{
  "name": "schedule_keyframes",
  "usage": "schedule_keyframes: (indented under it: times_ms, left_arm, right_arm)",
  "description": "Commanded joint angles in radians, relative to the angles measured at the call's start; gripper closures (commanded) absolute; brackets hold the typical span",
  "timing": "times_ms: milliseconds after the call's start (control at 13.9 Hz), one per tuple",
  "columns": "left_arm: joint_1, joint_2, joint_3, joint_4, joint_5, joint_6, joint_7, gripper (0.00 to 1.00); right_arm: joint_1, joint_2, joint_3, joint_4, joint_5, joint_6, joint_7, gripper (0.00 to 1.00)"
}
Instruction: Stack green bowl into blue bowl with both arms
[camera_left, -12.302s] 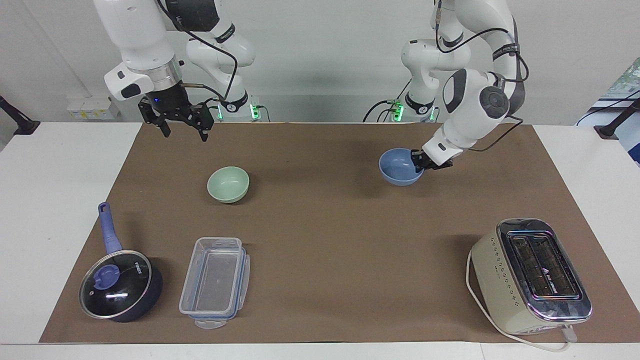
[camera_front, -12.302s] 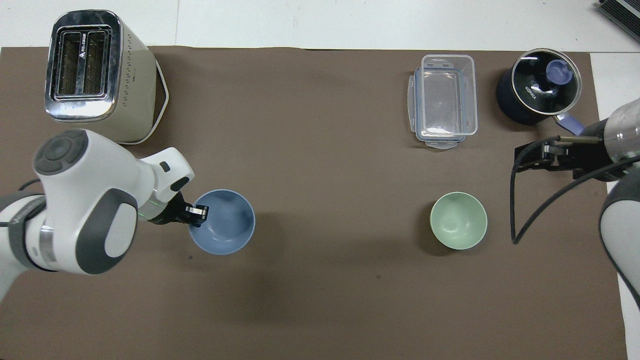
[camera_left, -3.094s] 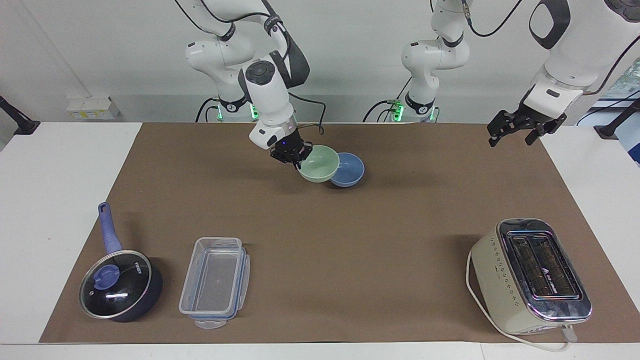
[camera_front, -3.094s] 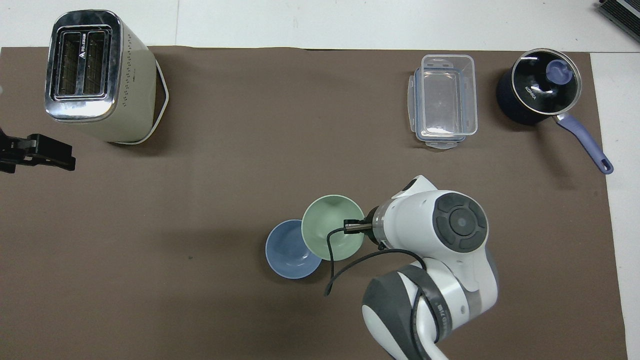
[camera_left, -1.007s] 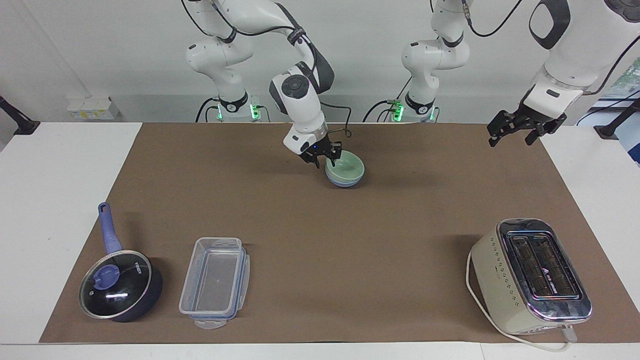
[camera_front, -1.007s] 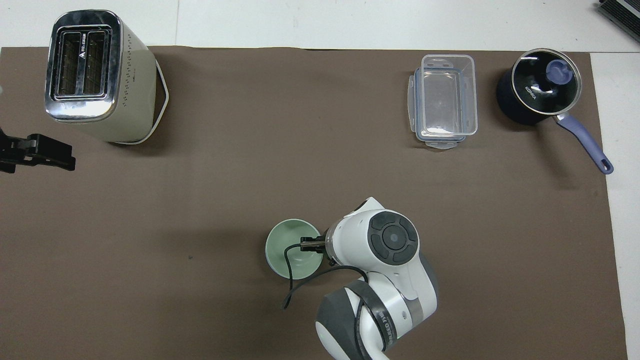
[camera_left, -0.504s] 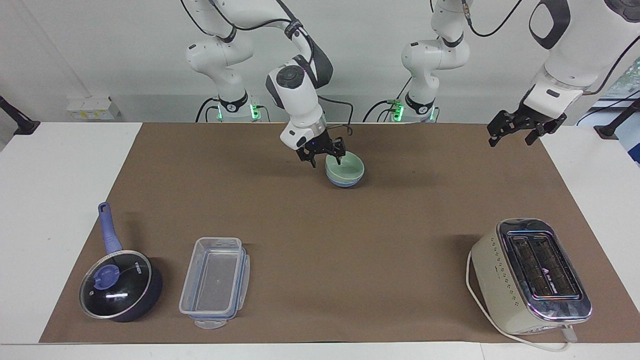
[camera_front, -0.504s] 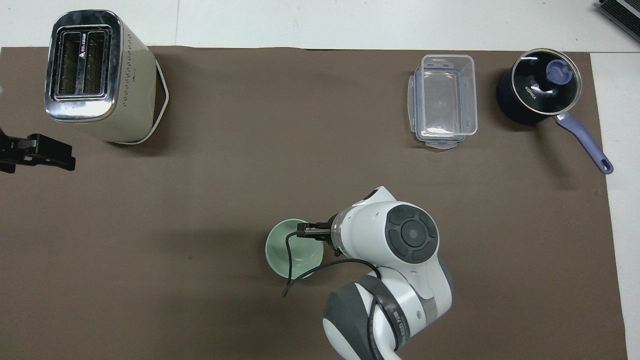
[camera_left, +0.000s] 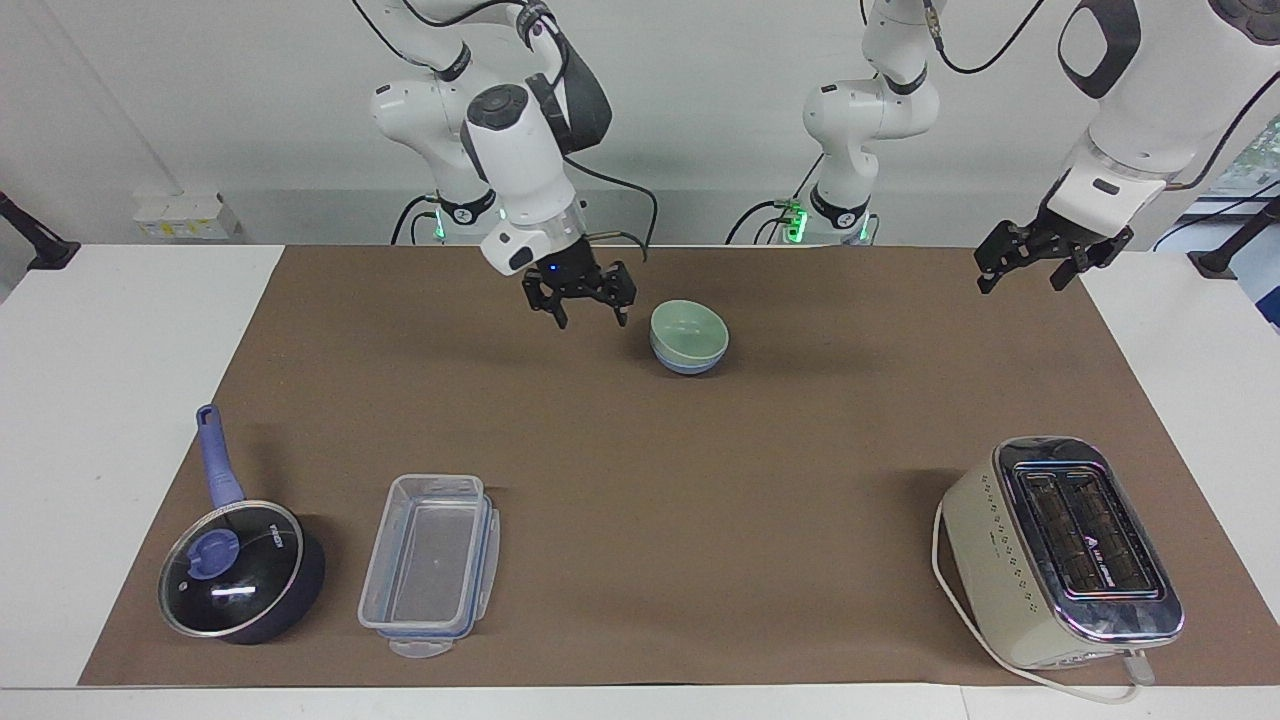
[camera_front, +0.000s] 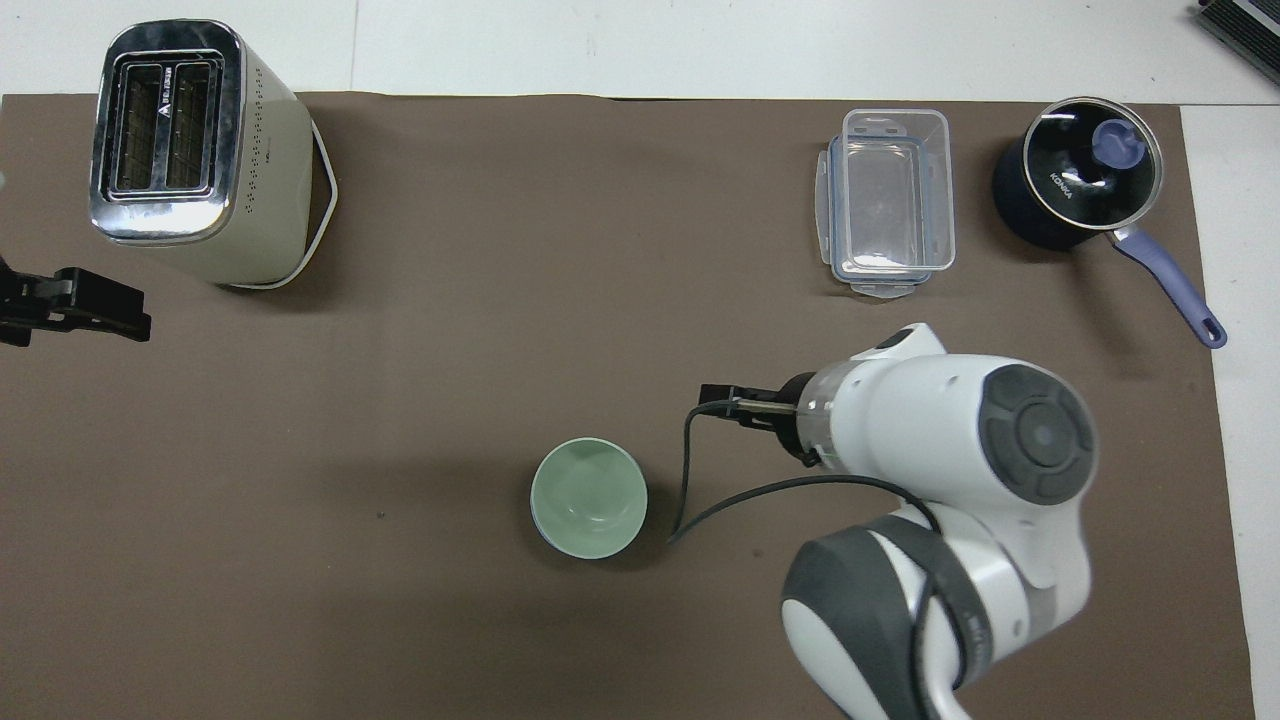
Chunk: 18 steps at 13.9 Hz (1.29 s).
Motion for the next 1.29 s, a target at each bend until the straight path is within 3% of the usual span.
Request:
schedule_keyframes:
  times_ms: [0, 360, 719, 863, 1223]
  left_arm:
    - [0.016, 0.008, -0.010, 0.020, 0.007, -0.022, 0.006, 0.00]
    - [0.016, 0.008, -0.010, 0.020, 0.007, -0.022, 0.006, 0.00]
    - [0.016, 0.009, -0.010, 0.020, 0.007, -0.022, 0.006, 0.00]
    - [0.016, 0.009, -0.010, 0.020, 0.007, -0.022, 0.006, 0.00]
    - [0.016, 0.008, -0.010, 0.020, 0.007, -0.022, 0.006, 0.00]
  right_arm:
    - [-0.111, -0.057, 0.009, 0.018, -0.043, -0.085, -0.057, 0.00]
    - [-0.297, -0.042, 0.011, 0.248, -0.106, -0.326, -0.121, 0.00]
    - [-0.312, 0.052, 0.011, 0.528, -0.177, -0.587, -0.126, 0.00]
    - [-0.314, 0.076, 0.011, 0.594, -0.208, -0.667, -0.127, 0.00]
    - [-0.323, 0.106, 0.009, 0.663, -0.255, -0.739, -0.212, 0.00]
